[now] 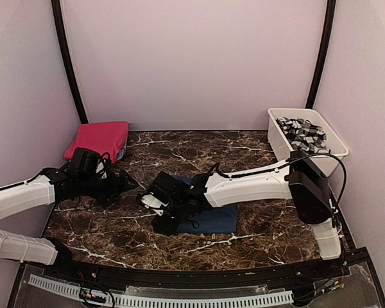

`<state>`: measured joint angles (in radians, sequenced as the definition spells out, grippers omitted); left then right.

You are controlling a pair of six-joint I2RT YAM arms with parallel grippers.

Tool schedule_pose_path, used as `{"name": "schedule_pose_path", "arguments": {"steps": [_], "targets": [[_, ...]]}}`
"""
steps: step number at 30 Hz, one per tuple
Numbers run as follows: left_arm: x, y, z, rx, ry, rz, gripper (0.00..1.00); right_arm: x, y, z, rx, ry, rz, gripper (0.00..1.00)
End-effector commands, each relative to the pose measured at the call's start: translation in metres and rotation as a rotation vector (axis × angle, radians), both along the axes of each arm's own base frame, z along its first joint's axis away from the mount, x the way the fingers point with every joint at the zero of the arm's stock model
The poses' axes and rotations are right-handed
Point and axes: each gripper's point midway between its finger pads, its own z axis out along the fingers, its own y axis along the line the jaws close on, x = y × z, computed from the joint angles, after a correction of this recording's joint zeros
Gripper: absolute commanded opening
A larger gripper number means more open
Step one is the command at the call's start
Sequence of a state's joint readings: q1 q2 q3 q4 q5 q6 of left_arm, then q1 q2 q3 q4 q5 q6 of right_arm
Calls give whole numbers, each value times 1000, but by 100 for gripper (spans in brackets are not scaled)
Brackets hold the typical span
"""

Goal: Fold and stack the mixed laundry pile
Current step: Pick up the square-folded T-shirt from the center of the board, then pass from the right arm to the left

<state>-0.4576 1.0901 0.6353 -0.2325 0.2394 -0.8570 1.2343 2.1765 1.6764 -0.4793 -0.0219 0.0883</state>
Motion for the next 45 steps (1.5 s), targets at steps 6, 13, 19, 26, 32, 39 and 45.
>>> {"name": "schedule_pose_path", "arguments": {"steps": [6,13,19,26,32,39,45], "targets": [[-4,0,-24,-3,50,3,98,-8,2,-37,-80,-50,12,36],[-6,0,-34,-23,70,26,98,-3,-2,-28,-78,-102,-18,0],[-11,-22,-41,-231,132,38,98,11,-1,32,113,-135,-35,0],[-4,-38,-37,-331,108,29,97,21,-6,50,192,-123,-50,0],[-3,-59,-24,-324,84,-19,98,25,-4,54,224,-114,-56,0],[-3,-77,-41,-365,149,41,97,25,5,73,289,-107,-56,0],[5,-95,-47,-389,171,39,95,20,11,74,302,-85,-35,0]]}}
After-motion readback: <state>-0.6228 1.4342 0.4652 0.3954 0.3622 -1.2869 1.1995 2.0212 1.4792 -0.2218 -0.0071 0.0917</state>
